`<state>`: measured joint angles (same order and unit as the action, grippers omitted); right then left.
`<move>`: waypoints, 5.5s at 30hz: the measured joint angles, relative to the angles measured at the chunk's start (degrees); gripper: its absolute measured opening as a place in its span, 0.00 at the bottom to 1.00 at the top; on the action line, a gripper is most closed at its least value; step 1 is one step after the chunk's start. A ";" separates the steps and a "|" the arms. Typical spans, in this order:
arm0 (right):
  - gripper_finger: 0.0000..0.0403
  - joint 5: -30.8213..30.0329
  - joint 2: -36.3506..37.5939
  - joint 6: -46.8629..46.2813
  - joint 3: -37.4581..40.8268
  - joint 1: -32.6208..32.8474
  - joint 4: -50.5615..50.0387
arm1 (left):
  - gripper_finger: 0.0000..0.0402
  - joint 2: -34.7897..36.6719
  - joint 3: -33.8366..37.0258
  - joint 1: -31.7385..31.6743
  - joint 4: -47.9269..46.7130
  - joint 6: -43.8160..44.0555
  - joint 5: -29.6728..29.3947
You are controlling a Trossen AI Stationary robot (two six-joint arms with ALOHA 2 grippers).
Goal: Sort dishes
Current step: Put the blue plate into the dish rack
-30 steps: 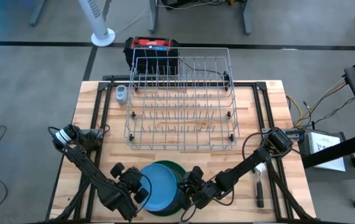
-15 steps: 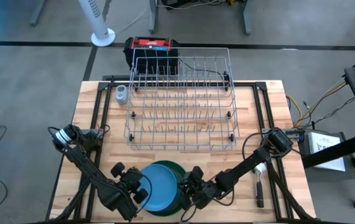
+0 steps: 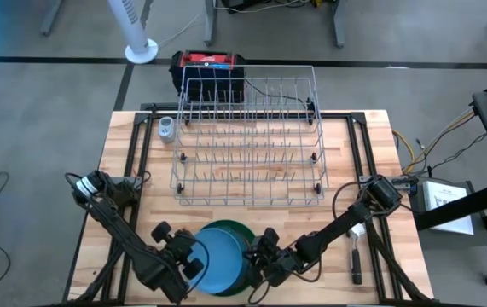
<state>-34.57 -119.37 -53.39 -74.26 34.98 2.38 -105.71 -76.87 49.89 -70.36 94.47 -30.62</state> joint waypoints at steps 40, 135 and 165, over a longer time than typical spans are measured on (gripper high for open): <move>0.00 -9.67 12.19 -7.95 -0.02 5.53 -19.93 | 0.00 -0.15 -15.05 0.47 -13.55 -14.07 -17.61; 0.00 39.37 61.29 52.14 26.30 -56.59 -12.18 | 0.00 8.32 -27.65 -90.39 35.81 -130.85 -1.87; 0.00 42.56 60.83 51.67 32.48 -59.55 -11.64 | 0.00 3.05 -27.44 -102.55 40.96 -146.55 30.11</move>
<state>7.99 -58.54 -1.72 -41.78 -24.56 -9.26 -102.66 -104.31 -52.66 -29.41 -52.07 -0.51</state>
